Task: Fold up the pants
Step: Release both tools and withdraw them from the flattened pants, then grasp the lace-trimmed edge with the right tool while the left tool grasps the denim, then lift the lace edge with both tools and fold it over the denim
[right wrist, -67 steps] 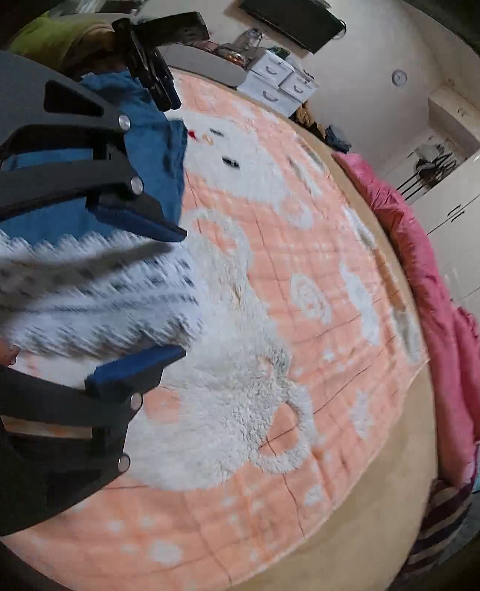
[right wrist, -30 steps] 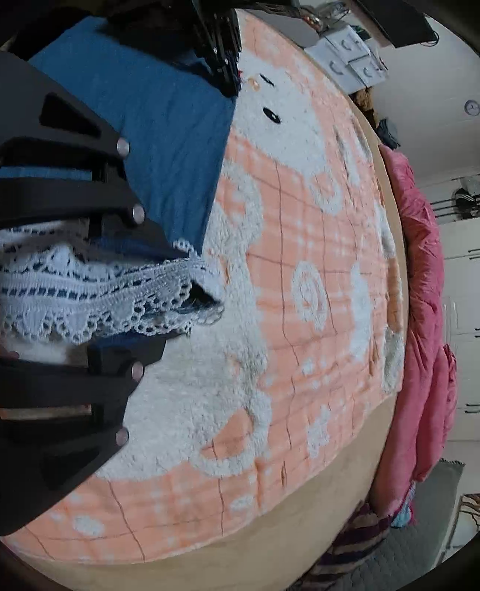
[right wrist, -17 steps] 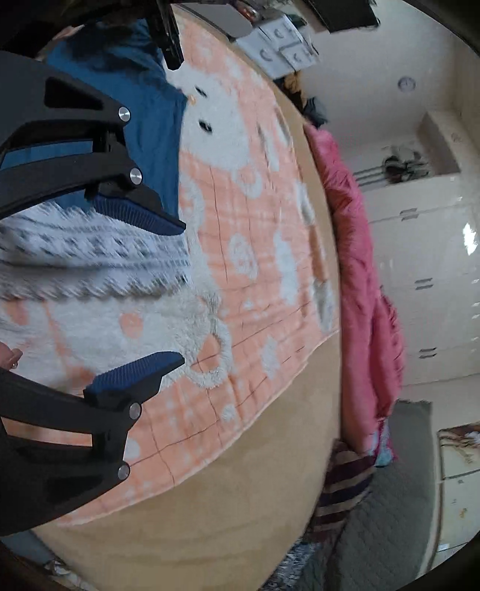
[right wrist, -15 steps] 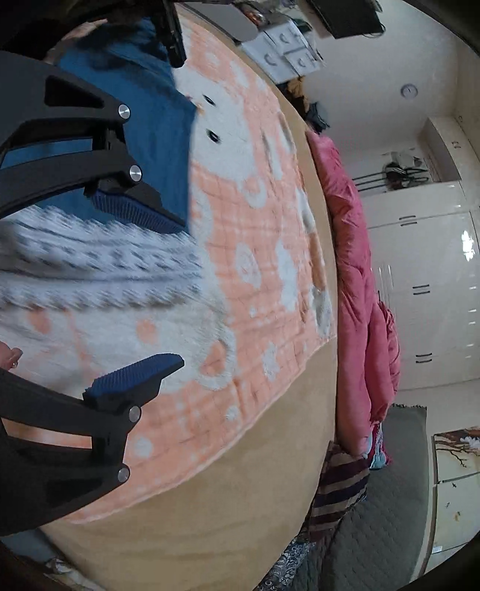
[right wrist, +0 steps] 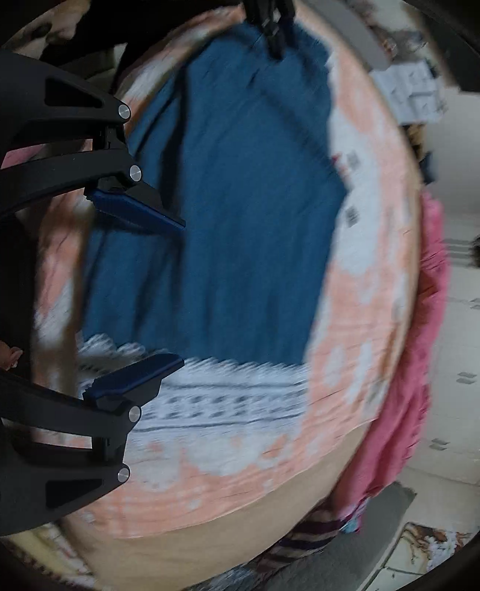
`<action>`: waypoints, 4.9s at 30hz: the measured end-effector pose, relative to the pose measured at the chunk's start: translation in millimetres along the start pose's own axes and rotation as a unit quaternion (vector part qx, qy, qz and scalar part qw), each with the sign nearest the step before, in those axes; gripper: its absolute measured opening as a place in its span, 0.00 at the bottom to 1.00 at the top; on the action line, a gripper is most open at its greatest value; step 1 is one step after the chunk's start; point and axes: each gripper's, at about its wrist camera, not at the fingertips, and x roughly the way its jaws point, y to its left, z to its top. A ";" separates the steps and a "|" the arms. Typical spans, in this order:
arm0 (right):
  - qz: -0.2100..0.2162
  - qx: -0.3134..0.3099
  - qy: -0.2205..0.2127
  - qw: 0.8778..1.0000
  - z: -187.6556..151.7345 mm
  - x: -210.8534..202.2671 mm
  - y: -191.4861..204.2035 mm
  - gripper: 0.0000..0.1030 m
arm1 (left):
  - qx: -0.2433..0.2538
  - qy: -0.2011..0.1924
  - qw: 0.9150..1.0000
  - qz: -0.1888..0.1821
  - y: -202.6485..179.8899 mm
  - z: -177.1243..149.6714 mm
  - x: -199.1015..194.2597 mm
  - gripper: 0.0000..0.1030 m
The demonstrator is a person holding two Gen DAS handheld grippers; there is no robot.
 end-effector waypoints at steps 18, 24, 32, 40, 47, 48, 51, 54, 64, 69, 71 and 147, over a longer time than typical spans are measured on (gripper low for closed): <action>0.005 0.045 0.036 0.998 -28.5 0.4 -21.3 0.66 | -0.024 -0.009 0.999 -0.030 10.1 -9.6 -9.3 0.65; 0.022 0.060 -0.012 0.998 -28.2 -28.4 -18.2 0.74 | -0.024 -0.020 0.999 -0.043 1.7 -11.2 -30.9 0.75; 0.031 0.073 -0.056 0.995 -23.2 -64.0 -15.7 0.83 | -0.008 -0.036 0.998 -0.059 -14.2 -5.6 -53.8 0.82; 0.032 0.078 -0.082 0.993 -23.6 -85.3 -14.8 0.87 | 0.013 -0.051 0.996 -0.074 -35.8 0.6 -71.4 0.88; 0.034 0.091 -0.094 0.991 -28.2 -92.2 -22.7 0.88 | 0.032 -0.054 0.994 -0.089 -59.9 8.4 -74.9 0.90; 0.034 0.095 -0.095 0.990 -30.1 -92.3 -24.9 0.88 | 0.035 -0.054 0.994 -0.091 -63.3 9.3 -74.7 0.90; 0.030 0.107 -0.090 0.990 -34.5 -90.2 -31.5 0.88 | 0.049 -0.050 0.993 -0.099 -78.4 14.3 -70.1 0.90; 0.026 0.116 -0.086 0.989 -40.3 -85.8 -38.8 0.88 | 0.064 -0.045 0.991 -0.110 -96.4 20.9 -63.2 0.90; 0.030 0.188 -0.071 0.979 -63.0 -64.2 -74.7 0.88 | 0.142 -0.039 0.980 -0.131 -172.6 55.4 -34.7 0.90; 0.040 0.218 -0.066 0.973 -70.8 -54.4 -87.4 0.88 | 0.182 -0.035 0.973 -0.141 -207.7 79.6 -15.7 0.90; 0.056 0.231 -0.065 0.969 -72.3 -50.5 -89.9 0.88 | 0.197 -0.027 0.969 -0.149 -222.3 90.8 -5.2 0.90; 0.123 -0.073 -0.091 0.986 30.2 -23.1 141.8 0.24 | 0.042 0.061 0.941 -0.331 -72.5 147.7 85.5 0.16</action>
